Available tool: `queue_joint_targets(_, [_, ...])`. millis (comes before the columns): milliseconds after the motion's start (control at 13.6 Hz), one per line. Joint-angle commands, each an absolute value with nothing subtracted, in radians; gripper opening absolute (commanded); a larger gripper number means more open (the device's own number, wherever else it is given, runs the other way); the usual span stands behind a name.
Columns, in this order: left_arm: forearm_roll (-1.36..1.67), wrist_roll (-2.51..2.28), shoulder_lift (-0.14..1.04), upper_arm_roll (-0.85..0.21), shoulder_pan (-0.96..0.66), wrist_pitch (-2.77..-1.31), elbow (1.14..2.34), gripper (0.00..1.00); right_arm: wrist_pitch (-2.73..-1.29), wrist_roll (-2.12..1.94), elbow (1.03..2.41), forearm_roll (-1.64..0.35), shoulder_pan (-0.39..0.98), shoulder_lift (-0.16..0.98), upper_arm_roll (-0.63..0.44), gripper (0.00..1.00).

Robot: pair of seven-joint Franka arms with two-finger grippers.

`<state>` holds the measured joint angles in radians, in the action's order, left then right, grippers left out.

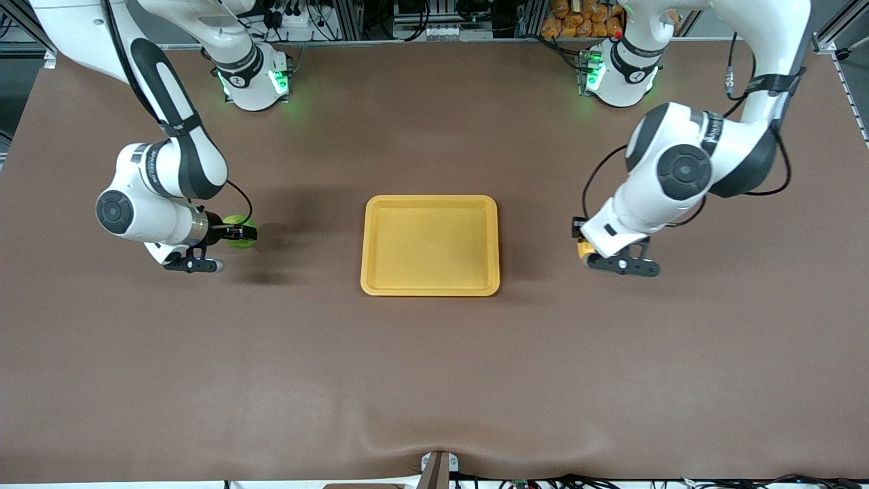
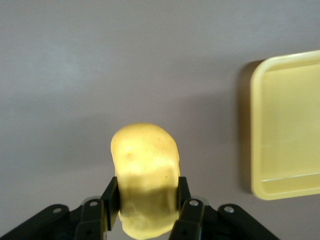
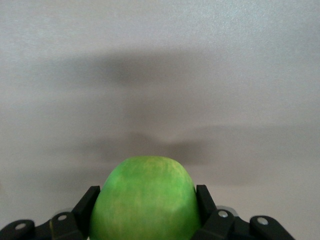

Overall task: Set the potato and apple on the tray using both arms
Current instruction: 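Carry the potato onto the tray with the left gripper while the right gripper lifts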

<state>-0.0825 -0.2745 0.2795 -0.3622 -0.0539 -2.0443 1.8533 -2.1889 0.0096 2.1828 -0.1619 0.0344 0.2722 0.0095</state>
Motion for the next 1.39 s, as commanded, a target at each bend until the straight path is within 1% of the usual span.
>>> queue_joint_targets(0, [-0.081, -0.319, 0.362, -0.362, -0.122, -2.025, 1.749, 0.0, -2.106, 0.014, 2.137, -0.187, 0.035, 0.252, 0.005, 0.0])
queue_joint_targets(293, [-0.09, -0.518, 0.458, -0.36, -0.239, -2.028, 1.671, 0.0, -2.036, 0.018, 2.091, -0.187, 0.035, 0.249, 0.006, 0.0])
queue_joint_targets(514, [-0.097, -0.646, 0.498, -0.357, -0.314, -2.055, 1.664, 0.0, -1.994, 0.078, 2.059, -0.187, 0.046, 0.247, 0.011, 0.0])
queue_joint_targets(734, [-0.097, -0.69, 0.537, -0.354, -0.366, -2.111, 1.664, 0.0, -1.993, 0.171, 2.04, -0.187, 0.046, 0.249, 0.066, 0.0])
queue_joint_targets(880, [-0.145, -0.76, 0.564, -0.353, -0.416, -2.117, 1.664, 0.0, -1.991, 0.256, 2.022, -0.187, 0.048, 0.249, 0.112, 0.0])
queue_joint_targets(1100, [-0.221, -0.88, 0.607, -0.353, -0.449, -2.137, 1.67, 0.0, -1.991, 0.379, 1.993, -0.187, 0.048, 0.253, 0.182, 0.0])
queue_joint_targets(1320, [-0.224, -0.891, 0.629, -0.353, -0.457, -2.137, 1.689, 0.0, -1.994, 0.472, 1.979, -0.187, 0.048, 0.258, 0.236, 0.0])
